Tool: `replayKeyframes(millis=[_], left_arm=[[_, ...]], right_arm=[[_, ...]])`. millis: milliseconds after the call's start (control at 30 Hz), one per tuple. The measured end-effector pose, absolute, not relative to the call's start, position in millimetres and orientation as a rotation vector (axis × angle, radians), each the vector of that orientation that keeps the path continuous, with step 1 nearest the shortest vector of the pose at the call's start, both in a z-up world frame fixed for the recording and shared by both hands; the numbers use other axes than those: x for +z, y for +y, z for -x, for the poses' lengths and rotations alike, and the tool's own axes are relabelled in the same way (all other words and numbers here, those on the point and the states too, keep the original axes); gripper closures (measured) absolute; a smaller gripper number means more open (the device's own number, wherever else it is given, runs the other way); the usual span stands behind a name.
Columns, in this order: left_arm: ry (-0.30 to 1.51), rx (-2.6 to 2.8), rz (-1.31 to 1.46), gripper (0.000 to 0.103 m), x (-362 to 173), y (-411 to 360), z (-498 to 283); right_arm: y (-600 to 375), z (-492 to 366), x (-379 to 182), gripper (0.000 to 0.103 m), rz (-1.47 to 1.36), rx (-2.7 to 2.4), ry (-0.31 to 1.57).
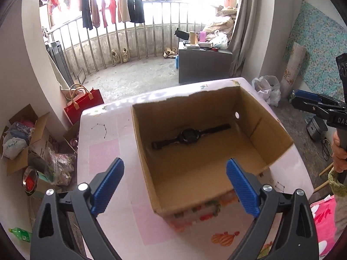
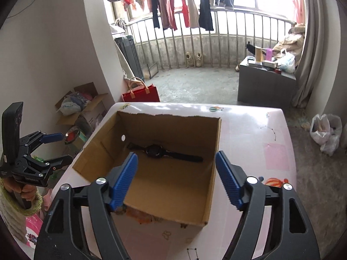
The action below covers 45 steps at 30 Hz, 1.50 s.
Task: Organize jewelry
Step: 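Move the right gripper to the multicoloured bead bracelet beside the box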
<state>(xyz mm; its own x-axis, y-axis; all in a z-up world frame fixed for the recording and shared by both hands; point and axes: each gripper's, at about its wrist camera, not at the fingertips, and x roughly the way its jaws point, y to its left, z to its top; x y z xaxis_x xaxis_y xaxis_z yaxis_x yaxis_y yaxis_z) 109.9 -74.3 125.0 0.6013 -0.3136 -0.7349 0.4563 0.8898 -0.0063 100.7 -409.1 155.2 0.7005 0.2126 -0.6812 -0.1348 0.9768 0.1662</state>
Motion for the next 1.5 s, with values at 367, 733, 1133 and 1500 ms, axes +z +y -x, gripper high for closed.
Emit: replayKeyframes(millis=[367,733,1133,1500], left_arm=[[1.07,-0.246,-0.233,0.006,-25,-61,-57],[1.073,-0.247,-0.172,0.004,-34,-49,-56],[0.988,-0.367,-0.211,0.004,-34,-43,-43],[0.949,-0.376,-0.204,0.004,-33,-33,-37]], right_arm=[[-357,-29,61,0.008,-0.02,-0.001,0.977],[-315,-30,70,0.008,0.036,0.042,0.8],[-251,-74,29,0.052,-0.083,0.363,0.967],[-213,-102,9,0.064,-0.005,0.475,1.046]])
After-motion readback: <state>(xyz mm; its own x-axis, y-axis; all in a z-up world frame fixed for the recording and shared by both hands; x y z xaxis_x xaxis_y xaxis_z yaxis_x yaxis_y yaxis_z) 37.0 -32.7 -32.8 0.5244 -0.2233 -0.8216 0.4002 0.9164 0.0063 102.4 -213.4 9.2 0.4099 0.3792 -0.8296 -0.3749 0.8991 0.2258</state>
